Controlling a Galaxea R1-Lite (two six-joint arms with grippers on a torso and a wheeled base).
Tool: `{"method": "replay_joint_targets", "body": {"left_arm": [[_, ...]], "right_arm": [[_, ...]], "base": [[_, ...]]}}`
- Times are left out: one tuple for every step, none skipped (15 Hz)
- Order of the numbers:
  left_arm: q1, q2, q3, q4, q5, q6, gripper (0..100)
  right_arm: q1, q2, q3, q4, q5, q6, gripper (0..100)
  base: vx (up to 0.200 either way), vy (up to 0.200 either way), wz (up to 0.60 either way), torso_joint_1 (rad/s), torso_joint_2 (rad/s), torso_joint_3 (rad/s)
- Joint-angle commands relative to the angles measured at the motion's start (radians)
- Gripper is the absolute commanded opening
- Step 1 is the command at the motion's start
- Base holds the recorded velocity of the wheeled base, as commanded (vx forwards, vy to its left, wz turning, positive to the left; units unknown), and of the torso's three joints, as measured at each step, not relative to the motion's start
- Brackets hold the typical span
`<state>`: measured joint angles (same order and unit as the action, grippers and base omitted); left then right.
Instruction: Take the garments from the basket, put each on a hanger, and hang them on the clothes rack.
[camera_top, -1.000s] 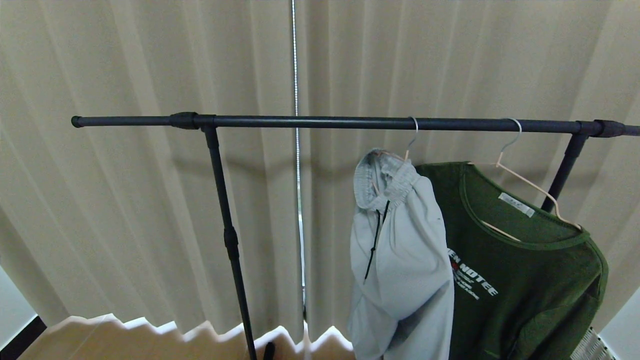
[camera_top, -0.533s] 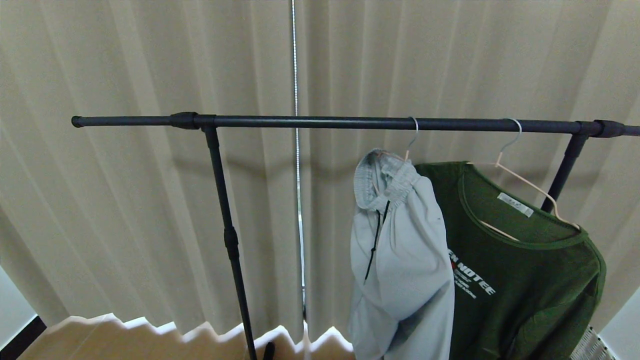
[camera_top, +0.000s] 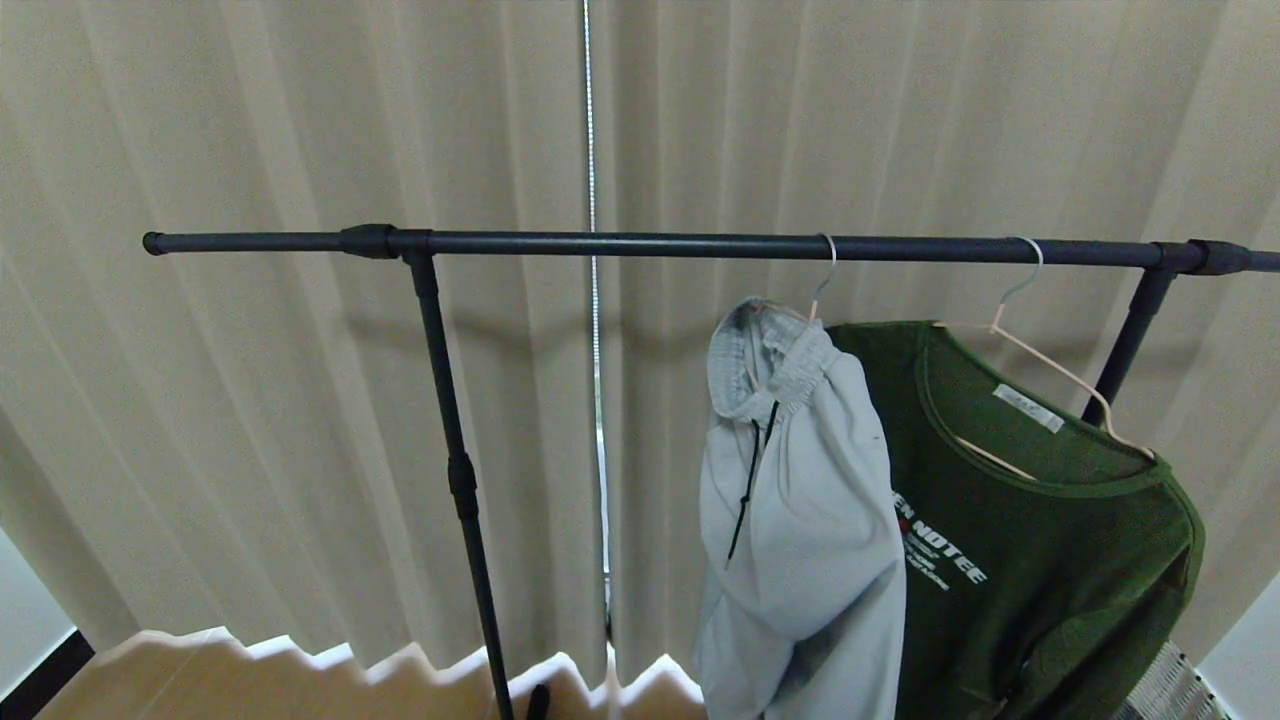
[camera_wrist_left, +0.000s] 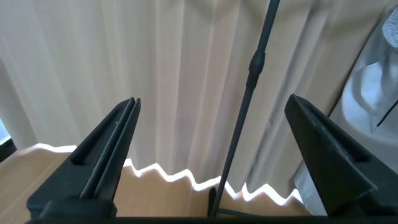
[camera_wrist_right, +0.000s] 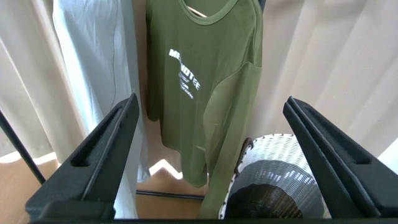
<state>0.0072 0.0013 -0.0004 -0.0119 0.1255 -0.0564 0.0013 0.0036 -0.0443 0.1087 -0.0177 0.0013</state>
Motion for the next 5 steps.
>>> {"method": "replay_joint_targets", "body": {"left_arm": [[0.0, -0.001, 0.0, 0.0, 0.0, 0.0, 100], [0.0, -0.001, 0.0, 0.0, 0.0, 0.0, 100], [0.0, -0.001, 0.0, 0.0, 0.0, 0.0, 100], [0.0, -0.001, 0.0, 0.0, 0.0, 0.0, 100], [0.0, -0.001, 0.0, 0.0, 0.0, 0.0, 100]], "right_arm": [[0.0, -0.001, 0.0, 0.0, 0.001, 0.0, 100], [0.0, -0.001, 0.0, 0.0, -0.001, 0.0, 100], [0.0, -0.001, 0.0, 0.0, 0.001, 0.003, 100], [0.0, -0.001, -0.002, 0.0, 0.002, 0.003, 100], [0.0, -0.001, -0.002, 0.0, 0.002, 0.006, 100]], "base": [[0.0, 0.0, 0.0, 0.0, 0.0, 0.0], [0.0, 0.0, 0.0, 0.0, 0.0, 0.0], [0.0, 0.0, 0.0, 0.0, 0.0, 0.0], [0.0, 0.0, 0.0, 0.0, 0.0, 0.0], [0.0, 0.0, 0.0, 0.0, 0.0, 0.0]]}}
